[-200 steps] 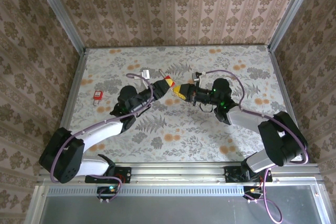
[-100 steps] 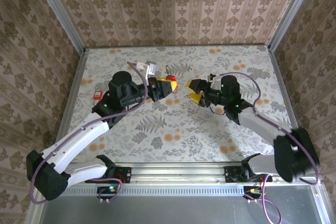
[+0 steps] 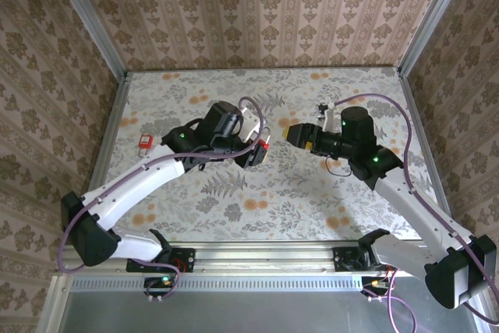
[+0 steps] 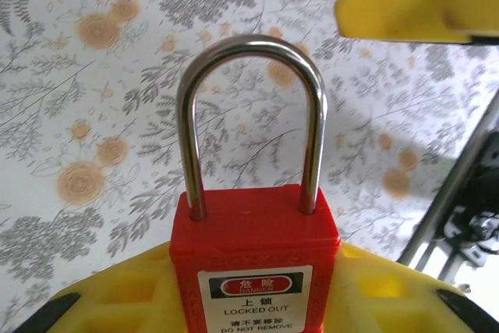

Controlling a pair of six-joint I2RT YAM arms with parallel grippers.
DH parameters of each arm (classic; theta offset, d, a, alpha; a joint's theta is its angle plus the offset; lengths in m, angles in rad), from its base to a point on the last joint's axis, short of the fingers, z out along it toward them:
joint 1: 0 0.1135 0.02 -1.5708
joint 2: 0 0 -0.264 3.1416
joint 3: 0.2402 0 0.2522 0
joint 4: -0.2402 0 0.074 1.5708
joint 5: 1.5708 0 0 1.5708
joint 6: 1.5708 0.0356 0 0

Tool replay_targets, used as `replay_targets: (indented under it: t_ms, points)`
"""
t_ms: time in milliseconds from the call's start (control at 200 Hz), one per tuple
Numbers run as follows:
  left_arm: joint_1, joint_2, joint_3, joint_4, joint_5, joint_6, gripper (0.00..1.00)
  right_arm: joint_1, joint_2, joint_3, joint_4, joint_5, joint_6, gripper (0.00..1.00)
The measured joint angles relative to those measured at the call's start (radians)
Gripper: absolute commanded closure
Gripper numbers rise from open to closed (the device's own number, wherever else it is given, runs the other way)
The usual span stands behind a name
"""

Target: Unlock with the key

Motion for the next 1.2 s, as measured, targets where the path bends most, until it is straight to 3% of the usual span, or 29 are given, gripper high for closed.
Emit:
replay_targets:
  t_ms: [270, 710, 930, 1060, 1200]
  points:
    - [-0.053, 0.052, 0.039, -0.061, -0.067, 0.048, 1.0, 0.078, 0.028, 0.006, -0.035, 0.016, -0.069, 0.47]
    - [-0.081, 0.075, 0.056, -0.075, -0.097, 0.055, 1.0, 0.112, 0.074, 0.007, 0.019, 0.026, -0.047, 0.6]
    - [-0.094, 0.085, 0.056, -0.072, -0.097, 0.059, 1.0, 0.116, 0.099, 0.007, 0.052, 0.043, -0.014, 0.74]
    - [-0.104, 0.101, 0.056, -0.071, -0.108, 0.059, 1.0, 0.116, 0.105, 0.007, 0.055, 0.051, 0.001, 0.9]
    - [-0.106, 0.112, 0.055, -0.076, -0.112, 0.059, 1.0, 0.119, 0.109, 0.013, 0.028, 0.073, 0.004, 0.99]
